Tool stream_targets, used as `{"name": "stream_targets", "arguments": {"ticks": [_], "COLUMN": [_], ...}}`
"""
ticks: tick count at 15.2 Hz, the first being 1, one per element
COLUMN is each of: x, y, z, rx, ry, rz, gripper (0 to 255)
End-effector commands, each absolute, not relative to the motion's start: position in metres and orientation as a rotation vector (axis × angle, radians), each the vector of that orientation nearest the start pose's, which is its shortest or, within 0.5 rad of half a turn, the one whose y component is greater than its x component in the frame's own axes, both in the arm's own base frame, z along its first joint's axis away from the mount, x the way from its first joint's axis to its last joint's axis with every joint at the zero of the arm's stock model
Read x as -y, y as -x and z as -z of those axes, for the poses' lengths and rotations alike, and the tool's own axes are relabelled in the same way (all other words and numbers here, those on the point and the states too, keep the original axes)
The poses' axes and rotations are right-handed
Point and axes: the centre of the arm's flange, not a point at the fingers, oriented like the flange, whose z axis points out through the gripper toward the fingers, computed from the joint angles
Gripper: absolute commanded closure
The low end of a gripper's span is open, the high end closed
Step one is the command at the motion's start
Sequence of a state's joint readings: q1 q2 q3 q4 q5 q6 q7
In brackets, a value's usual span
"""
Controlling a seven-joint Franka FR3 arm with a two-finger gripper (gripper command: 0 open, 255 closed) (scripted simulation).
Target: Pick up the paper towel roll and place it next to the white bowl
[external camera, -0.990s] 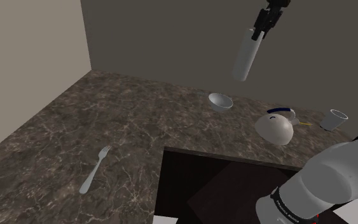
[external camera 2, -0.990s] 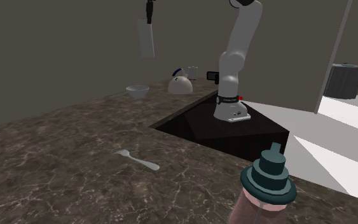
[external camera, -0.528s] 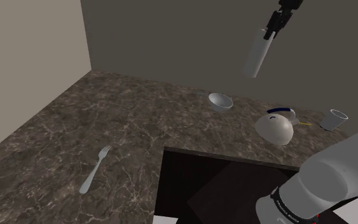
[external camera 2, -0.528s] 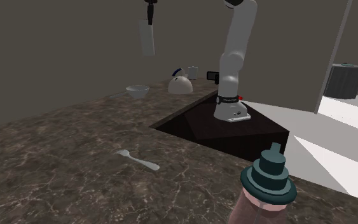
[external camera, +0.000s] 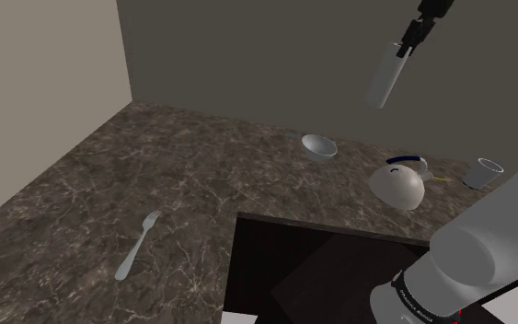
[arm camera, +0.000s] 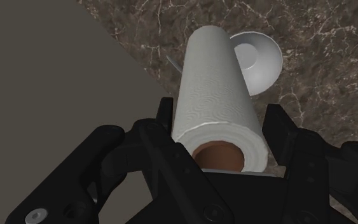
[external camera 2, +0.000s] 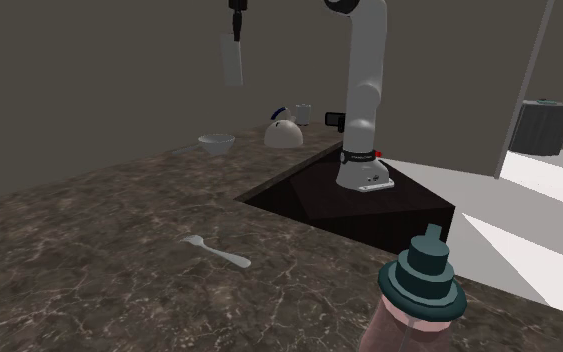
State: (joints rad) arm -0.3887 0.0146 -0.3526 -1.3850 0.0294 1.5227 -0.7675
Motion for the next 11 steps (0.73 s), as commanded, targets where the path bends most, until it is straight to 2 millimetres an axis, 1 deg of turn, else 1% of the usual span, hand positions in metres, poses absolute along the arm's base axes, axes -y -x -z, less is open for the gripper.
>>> {"name": "stream_targets", "arguments": {"ticks": [1, 11], "x": [0.389, 0.389], "y": [-0.409, -0.409], "z": [-0.698, -0.645], "rx": [0.051, 0.051], "ry": [3.205, 3.205], "rz": [0.172, 0.172], "gripper": [255, 255]}}
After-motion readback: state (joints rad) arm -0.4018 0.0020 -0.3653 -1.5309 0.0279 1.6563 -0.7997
